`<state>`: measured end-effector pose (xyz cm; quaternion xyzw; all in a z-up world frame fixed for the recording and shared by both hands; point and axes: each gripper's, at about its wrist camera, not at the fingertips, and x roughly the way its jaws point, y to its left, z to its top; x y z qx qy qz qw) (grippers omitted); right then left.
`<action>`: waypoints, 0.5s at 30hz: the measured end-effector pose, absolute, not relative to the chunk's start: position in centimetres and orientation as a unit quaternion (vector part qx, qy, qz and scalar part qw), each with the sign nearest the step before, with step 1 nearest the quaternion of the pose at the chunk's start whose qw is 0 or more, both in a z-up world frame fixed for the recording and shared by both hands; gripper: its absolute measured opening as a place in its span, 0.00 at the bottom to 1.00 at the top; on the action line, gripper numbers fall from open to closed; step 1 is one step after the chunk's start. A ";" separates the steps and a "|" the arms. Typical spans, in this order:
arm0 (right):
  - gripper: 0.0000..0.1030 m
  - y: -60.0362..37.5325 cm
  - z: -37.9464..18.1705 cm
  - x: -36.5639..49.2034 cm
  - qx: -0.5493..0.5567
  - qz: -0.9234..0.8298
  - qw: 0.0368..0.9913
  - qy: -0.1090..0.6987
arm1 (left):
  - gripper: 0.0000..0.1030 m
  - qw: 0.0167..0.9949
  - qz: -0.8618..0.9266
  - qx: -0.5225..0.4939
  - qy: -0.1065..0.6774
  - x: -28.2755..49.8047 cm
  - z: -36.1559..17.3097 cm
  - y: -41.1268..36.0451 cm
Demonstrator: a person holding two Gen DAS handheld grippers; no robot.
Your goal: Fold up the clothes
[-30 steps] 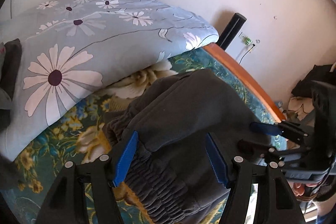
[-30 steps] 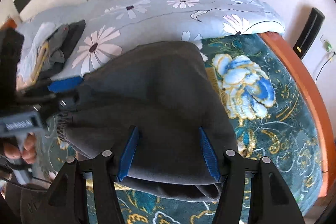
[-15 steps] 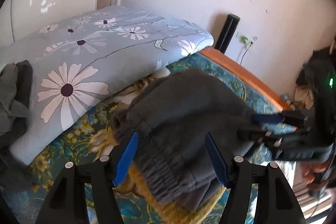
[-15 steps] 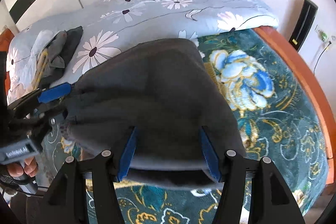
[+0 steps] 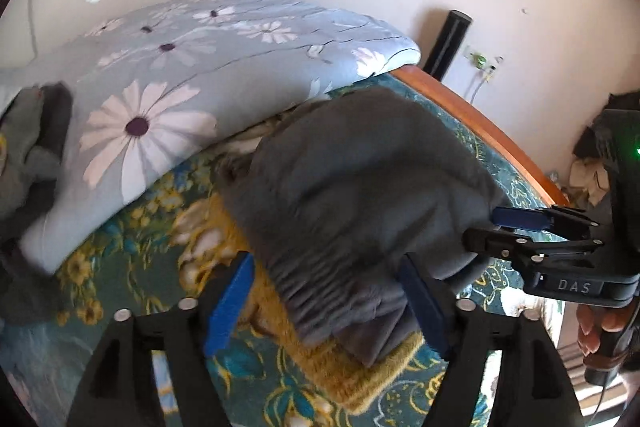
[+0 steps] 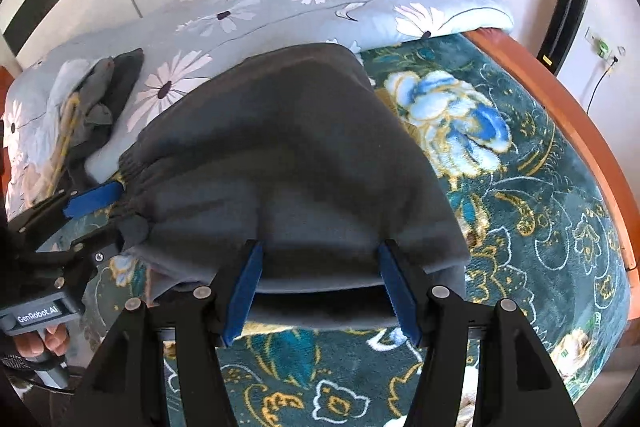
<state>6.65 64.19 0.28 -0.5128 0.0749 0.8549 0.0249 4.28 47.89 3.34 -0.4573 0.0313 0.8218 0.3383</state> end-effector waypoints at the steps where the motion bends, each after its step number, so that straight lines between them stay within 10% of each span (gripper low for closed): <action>1: 0.60 64.0 0.3 7.0 -0.513 0.855 0.026 0.074 | 0.80 0.334 0.822 -0.460 0.030 4.6 3.1 47.7; 15: 0.69 62.1 -1.8 10.1 -0.521 0.849 0.049 0.077 | 0.97 0.312 0.828 -0.464 0.047 7.8 1.8 47.5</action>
